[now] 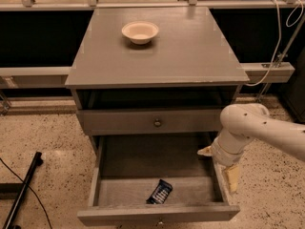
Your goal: Pick rxbar blueberry from middle drawer and place on counter
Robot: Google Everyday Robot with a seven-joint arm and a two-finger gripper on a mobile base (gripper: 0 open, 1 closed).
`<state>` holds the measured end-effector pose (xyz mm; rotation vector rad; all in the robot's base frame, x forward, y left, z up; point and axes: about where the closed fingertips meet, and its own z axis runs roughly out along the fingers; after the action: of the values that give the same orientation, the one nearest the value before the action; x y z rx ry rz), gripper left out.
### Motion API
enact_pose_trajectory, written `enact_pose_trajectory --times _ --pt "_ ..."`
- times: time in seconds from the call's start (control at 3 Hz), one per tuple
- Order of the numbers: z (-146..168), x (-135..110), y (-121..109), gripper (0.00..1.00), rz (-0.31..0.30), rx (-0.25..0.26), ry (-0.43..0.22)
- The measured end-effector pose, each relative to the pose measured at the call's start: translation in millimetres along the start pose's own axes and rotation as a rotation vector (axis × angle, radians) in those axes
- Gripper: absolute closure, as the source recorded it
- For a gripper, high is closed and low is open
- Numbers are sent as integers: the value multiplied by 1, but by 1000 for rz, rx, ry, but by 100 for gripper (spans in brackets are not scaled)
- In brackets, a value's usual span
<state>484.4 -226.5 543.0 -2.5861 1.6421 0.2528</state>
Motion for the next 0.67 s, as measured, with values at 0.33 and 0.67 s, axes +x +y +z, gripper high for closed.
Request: enact_pose_trajectory --times 0.33,0.67 --pt "9 1 2 0 -4 -12 -7" --pt "21 -9 -7 0 -69 -12 -57"
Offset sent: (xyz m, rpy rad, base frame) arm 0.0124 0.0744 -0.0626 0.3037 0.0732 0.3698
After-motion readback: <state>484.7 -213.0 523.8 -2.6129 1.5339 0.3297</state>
